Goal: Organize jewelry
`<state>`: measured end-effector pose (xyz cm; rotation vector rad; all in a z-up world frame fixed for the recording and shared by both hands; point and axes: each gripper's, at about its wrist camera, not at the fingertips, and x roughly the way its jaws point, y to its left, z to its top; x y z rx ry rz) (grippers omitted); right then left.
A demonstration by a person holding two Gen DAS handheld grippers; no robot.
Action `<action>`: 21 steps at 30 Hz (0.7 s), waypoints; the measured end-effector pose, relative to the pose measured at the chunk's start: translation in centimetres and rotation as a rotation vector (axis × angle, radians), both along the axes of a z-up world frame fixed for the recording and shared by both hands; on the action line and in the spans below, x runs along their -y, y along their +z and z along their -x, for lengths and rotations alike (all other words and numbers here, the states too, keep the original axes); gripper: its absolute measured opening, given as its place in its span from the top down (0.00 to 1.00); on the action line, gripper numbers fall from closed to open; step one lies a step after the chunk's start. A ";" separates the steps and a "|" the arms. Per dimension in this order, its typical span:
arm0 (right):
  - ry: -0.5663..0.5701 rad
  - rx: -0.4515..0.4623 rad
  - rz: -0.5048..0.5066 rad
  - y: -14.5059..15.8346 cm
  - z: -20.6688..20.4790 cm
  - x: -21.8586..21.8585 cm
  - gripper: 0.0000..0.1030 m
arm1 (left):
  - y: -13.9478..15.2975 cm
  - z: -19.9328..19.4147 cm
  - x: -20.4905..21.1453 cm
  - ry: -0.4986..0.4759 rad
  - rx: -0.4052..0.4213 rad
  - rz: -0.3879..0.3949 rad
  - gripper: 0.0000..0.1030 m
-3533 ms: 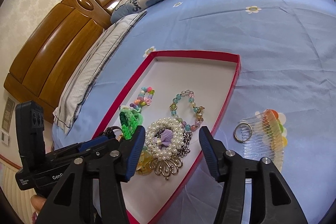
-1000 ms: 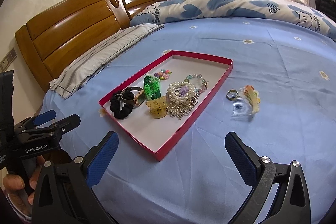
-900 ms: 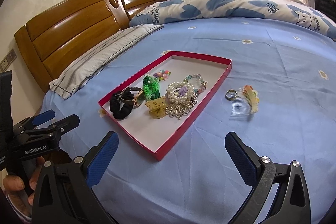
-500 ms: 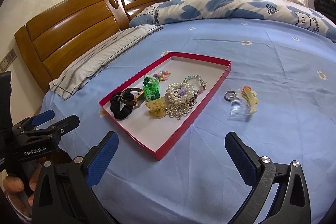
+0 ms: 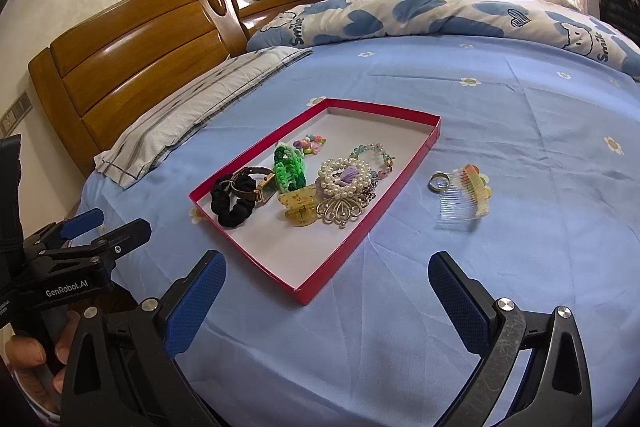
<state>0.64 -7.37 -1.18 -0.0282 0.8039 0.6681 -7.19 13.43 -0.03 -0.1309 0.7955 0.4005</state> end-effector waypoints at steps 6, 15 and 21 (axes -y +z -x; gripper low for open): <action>0.001 0.001 0.001 0.0 0.0 0.0 0.01 | 0.0 0.0 0.0 -0.001 -0.001 -0.001 0.00; 0.001 0.000 0.001 -0.1 0.0 -0.1 0.01 | 0.0 0.0 0.0 -0.003 -0.001 0.000 0.00; -0.001 0.003 -0.003 -0.1 -0.1 0.0 0.01 | 0.0 0.0 0.1 -0.007 -0.002 0.002 0.00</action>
